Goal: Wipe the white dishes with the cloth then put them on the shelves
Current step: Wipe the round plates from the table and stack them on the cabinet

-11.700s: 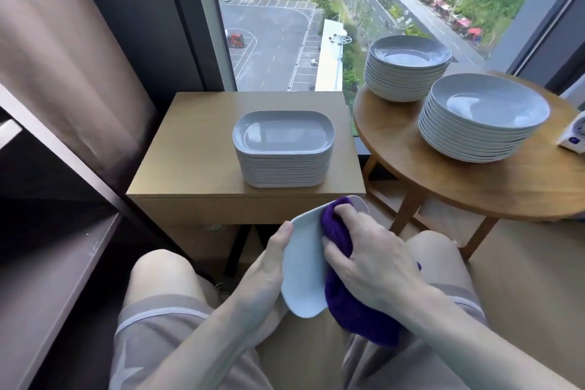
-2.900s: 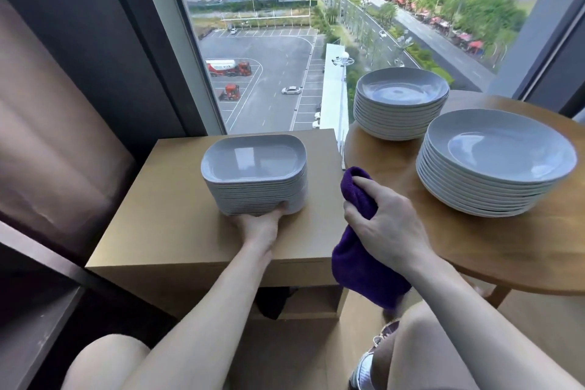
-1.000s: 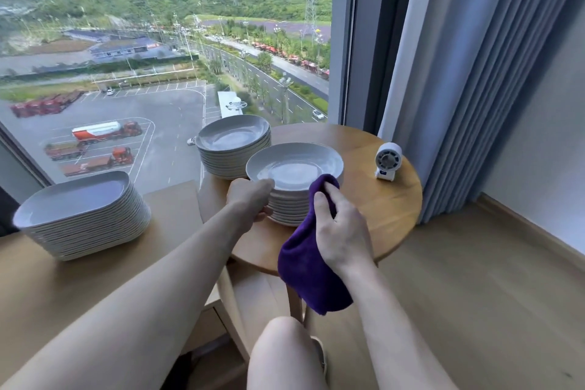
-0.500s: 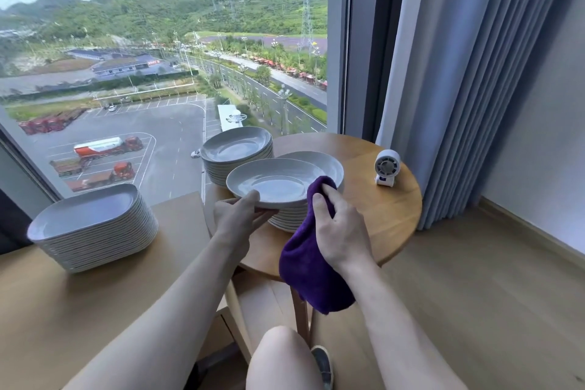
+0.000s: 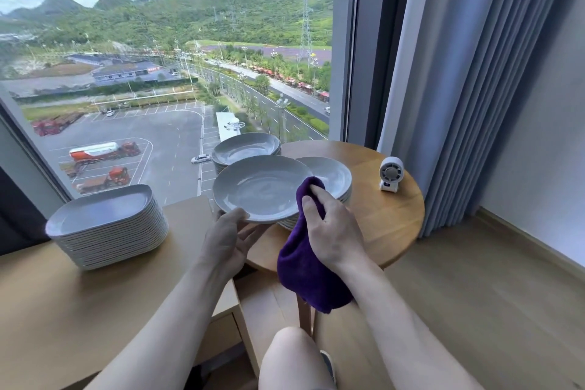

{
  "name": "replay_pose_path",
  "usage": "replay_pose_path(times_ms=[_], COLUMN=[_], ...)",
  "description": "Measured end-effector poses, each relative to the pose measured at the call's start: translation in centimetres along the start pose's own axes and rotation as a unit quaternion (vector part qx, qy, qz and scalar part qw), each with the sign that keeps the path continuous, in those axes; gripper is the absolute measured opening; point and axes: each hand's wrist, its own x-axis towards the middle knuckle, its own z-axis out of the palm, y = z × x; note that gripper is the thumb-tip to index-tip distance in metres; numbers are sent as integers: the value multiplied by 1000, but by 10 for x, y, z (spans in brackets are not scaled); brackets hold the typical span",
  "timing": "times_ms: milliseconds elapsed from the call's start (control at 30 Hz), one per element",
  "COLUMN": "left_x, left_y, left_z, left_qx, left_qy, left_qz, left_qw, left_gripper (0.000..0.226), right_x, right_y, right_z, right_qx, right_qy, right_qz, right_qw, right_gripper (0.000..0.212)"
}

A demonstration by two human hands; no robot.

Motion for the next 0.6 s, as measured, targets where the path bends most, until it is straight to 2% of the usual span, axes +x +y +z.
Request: replay_pose_path(times_ms=[100, 200, 300, 500, 600], left_x=[-10, -28, -49, -103, -138], left_y=[9, 9, 8, 19, 27], left_z=[-17, -50, -94, -169, -196], left_qx=[19, 36, 10, -48, -60], left_qy=[4, 9, 22, 71, 75], left_qz=[6, -9, -16, -13, -8], left_qw=[1000, 999, 1000, 996, 995], left_gripper=[40, 37, 41, 45, 56], right_x=[-6, -17, -34, -89, -118], right_y=[-12, -27, -45, -75, -82], right_z=[7, 18, 34, 76, 94], right_qx=[-13, -48, -81, -120, -102], right_qy=[-30, -108, -186, -296, -329], right_qz=[-17, -15, -23, -104, -148], right_qw=[999, 993, 979, 942, 927], right_gripper=[56, 71, 76, 74, 65])
